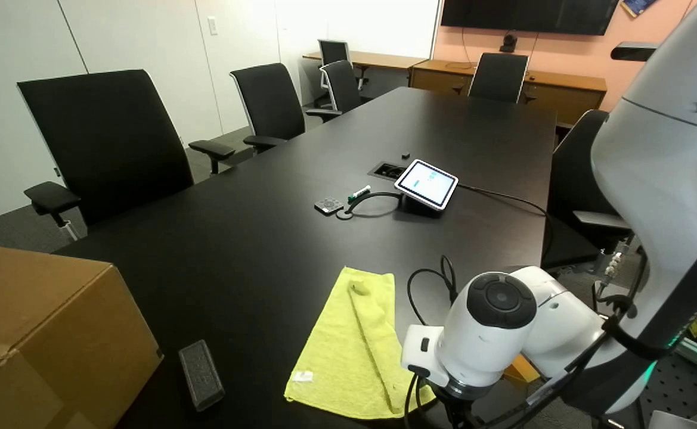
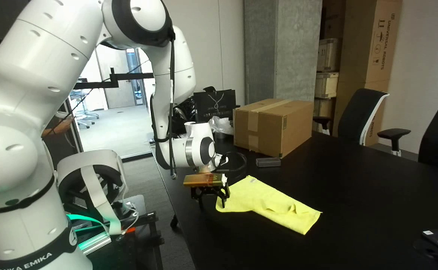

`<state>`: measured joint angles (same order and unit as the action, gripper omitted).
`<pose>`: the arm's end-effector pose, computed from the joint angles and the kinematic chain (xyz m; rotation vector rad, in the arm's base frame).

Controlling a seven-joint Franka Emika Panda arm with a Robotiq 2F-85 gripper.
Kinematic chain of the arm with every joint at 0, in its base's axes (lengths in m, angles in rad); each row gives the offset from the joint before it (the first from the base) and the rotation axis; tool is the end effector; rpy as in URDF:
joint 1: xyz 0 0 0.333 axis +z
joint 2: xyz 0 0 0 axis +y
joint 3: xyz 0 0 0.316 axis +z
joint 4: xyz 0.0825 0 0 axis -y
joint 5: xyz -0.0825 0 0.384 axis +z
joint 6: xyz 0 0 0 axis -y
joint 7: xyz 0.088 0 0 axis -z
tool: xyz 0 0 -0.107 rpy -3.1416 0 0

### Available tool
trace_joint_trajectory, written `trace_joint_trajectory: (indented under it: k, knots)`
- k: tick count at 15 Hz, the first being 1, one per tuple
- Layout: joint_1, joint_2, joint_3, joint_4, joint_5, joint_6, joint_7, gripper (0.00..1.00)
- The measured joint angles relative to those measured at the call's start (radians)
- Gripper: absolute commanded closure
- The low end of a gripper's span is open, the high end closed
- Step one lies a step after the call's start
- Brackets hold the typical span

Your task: Fold the towel on the table

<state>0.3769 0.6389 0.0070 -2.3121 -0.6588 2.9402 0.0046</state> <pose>0.4319 0.2177 0.0657 2.6320 1.4808 0.0223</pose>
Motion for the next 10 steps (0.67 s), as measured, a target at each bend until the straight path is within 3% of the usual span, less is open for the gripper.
trace_joint_trajectory:
  k: [10]
  knots:
    - [-0.015,0.028,-0.009,0.056,0.013,-0.005,-0.057,0.00]
